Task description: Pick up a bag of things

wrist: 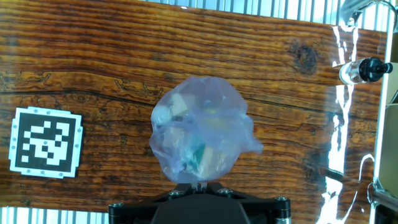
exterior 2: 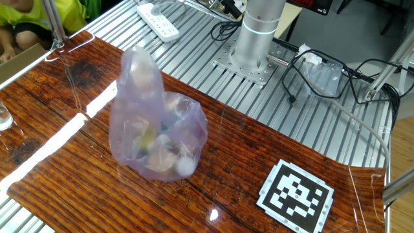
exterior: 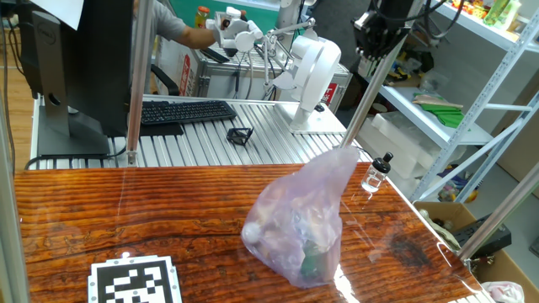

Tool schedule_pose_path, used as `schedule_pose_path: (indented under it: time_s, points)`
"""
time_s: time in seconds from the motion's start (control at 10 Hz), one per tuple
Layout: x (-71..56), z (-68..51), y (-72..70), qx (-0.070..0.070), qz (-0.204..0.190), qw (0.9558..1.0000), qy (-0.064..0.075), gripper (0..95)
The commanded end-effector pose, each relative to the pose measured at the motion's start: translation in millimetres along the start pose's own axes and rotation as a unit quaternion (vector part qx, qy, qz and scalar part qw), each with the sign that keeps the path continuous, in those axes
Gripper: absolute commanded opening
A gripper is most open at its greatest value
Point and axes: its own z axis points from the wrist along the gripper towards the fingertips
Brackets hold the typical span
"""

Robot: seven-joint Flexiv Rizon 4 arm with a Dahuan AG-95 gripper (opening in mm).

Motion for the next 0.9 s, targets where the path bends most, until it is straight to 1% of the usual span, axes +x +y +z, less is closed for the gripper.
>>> schedule_pose_path:
  time_s: [0.1, 0.3, 0.6, 0.9]
  points:
    - [1.5, 3.8, -0.1, 0.001, -0.001, 1.0000, -0.004, 0.0]
    - [1.4, 3.9, -0.1, 0.004, -0.005, 1.0000, -0.007, 0.0]
    - [1.4, 4.0, 0.0, 0.005, -0.007, 0.9999, -0.006, 0.0]
    - [0.9, 4.7, 0.3, 0.006, 0.004, 1.0000, -0.006, 0.0]
